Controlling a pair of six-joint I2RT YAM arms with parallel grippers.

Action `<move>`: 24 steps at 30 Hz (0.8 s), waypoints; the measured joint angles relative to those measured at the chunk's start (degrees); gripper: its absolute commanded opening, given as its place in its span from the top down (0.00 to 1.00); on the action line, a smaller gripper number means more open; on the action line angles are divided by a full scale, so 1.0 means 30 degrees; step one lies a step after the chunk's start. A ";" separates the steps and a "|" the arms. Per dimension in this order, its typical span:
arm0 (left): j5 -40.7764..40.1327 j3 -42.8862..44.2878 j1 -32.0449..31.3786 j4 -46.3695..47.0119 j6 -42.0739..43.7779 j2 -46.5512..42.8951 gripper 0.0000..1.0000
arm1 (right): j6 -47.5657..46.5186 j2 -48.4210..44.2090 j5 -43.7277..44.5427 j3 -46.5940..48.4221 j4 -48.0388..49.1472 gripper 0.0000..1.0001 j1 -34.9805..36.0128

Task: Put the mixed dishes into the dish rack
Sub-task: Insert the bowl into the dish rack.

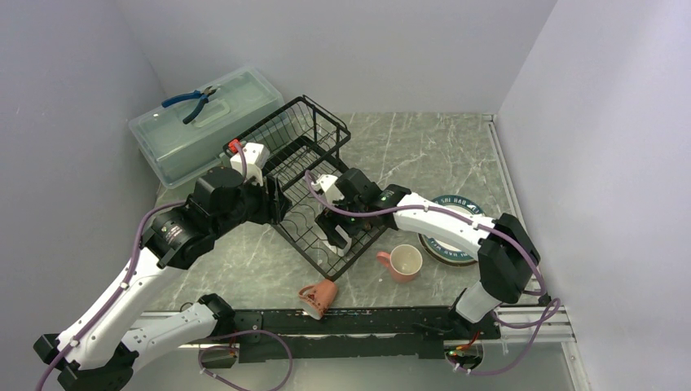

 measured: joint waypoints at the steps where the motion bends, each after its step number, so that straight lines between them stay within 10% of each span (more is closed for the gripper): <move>1: 0.0000 0.0007 0.0000 0.0000 0.0000 0.0000 0.40 | 0.0000 0.0000 0.0175 0.0000 0.0022 0.14 0.0000; 24: 0.0022 0.0007 0.0000 0.0022 0.0000 0.0000 0.40 | 0.0211 -0.2790 0.1690 0.1107 -0.0364 0.08 0.0000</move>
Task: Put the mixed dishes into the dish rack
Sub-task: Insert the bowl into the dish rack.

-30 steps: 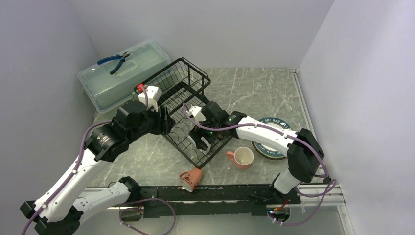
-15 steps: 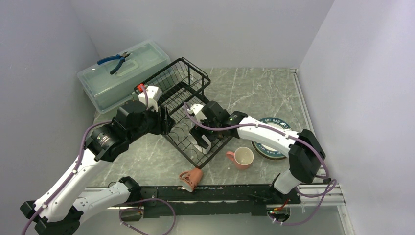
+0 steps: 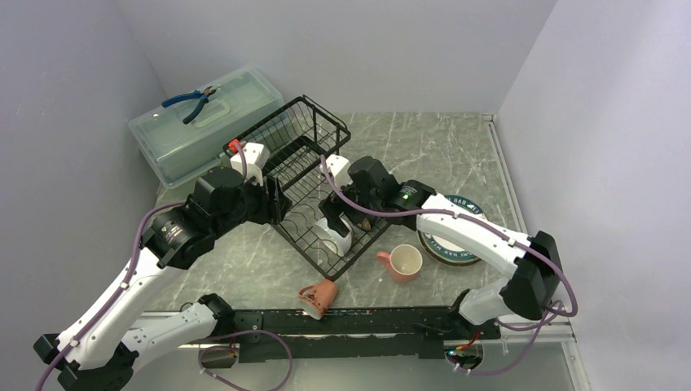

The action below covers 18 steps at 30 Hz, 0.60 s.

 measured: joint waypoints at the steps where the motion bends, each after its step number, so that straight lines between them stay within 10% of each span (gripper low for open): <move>1: 0.0007 -0.0007 0.0000 0.0000 0.0000 0.0000 0.40 | 0.0000 -0.0153 0.0015 0.0015 0.0007 0.08 0.0000; 18: 0.0831 0.0087 0.0000 -0.0073 -0.0015 0.0277 0.32 | 0.1778 -0.3096 0.2164 0.0015 -0.2463 0.11 0.0000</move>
